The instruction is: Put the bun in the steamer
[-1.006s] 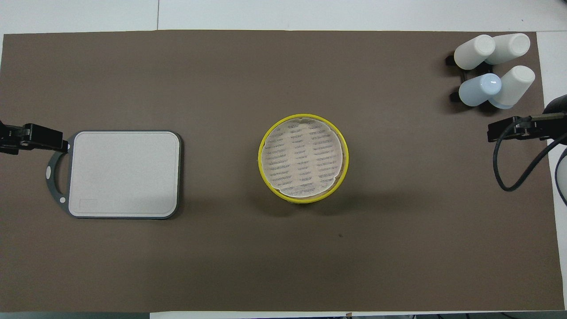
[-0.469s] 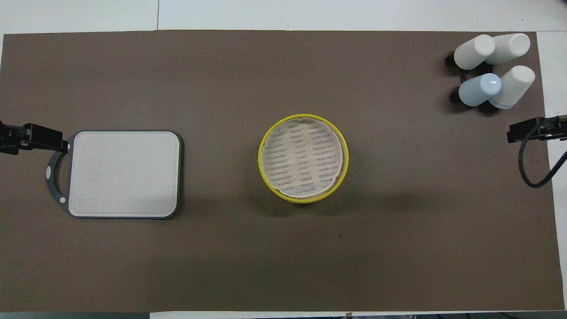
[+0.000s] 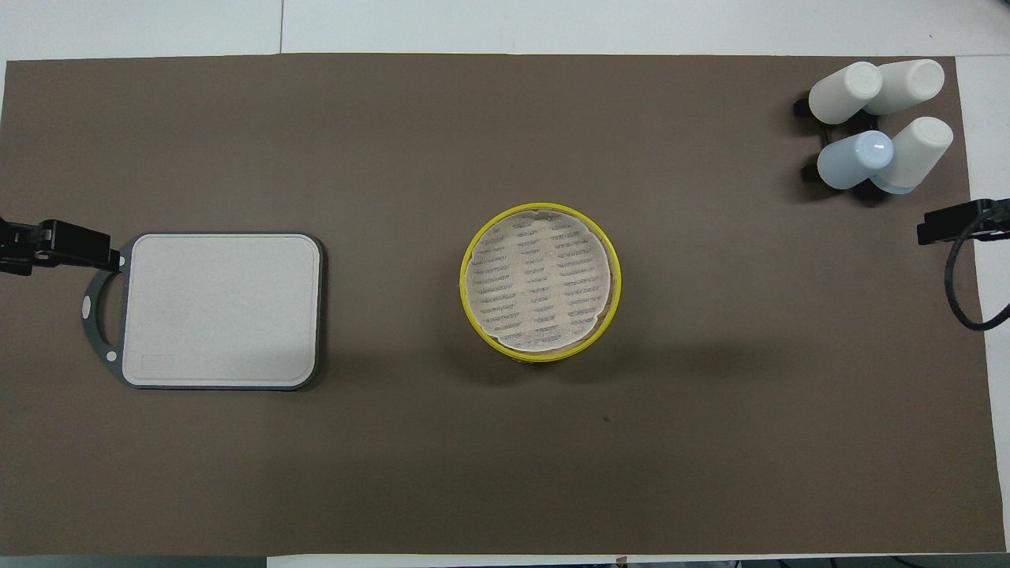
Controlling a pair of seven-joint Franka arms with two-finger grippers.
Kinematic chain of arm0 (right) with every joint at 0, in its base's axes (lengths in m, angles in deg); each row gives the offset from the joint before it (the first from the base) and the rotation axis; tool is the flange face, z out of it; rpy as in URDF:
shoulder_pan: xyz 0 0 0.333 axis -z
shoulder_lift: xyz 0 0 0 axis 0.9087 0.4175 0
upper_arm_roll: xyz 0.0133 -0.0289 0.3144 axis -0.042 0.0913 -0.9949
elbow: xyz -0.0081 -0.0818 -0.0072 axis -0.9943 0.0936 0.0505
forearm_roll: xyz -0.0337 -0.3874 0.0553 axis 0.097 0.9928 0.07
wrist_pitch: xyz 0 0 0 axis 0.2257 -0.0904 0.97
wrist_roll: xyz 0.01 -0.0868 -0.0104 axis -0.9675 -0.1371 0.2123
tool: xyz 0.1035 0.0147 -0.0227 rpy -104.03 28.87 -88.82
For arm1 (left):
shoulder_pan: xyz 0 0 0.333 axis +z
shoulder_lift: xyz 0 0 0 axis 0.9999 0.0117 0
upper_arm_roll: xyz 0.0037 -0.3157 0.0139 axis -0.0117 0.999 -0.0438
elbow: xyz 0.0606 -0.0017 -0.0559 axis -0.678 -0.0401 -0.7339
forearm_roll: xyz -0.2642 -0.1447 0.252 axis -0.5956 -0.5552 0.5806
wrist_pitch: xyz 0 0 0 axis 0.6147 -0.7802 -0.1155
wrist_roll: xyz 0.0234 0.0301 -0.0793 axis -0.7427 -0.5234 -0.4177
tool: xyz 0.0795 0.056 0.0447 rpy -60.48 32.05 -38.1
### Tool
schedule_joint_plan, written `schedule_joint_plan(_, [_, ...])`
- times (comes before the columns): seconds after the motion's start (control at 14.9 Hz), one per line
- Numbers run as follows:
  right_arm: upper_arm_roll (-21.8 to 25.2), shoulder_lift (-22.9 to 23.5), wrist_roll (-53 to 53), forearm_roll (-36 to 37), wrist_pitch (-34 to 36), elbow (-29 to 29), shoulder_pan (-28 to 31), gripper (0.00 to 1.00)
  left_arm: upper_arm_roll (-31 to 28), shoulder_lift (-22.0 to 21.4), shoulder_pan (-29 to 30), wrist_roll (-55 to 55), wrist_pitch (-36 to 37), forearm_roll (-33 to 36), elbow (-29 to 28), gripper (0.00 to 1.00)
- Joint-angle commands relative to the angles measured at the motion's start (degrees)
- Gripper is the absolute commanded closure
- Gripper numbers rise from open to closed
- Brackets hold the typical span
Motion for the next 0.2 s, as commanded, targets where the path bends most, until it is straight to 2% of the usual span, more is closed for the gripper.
schedule_joint_plan(0.0, [0.0, 0.4, 0.8, -1.4, 0.8, 1.3, 0.2, 0.00, -0.2, -0.9, 0.8, 0.2, -0.4, -0.6, -0.6, 0.00])
schedule_joint_plan(0.13, [0.0, 0.4, 0.8, -1.5, 0.8, 1.3, 0.2, 0.00, -0.1, -0.9, 0.8, 0.3, -0.3, -0.6, -0.5, 0.00])
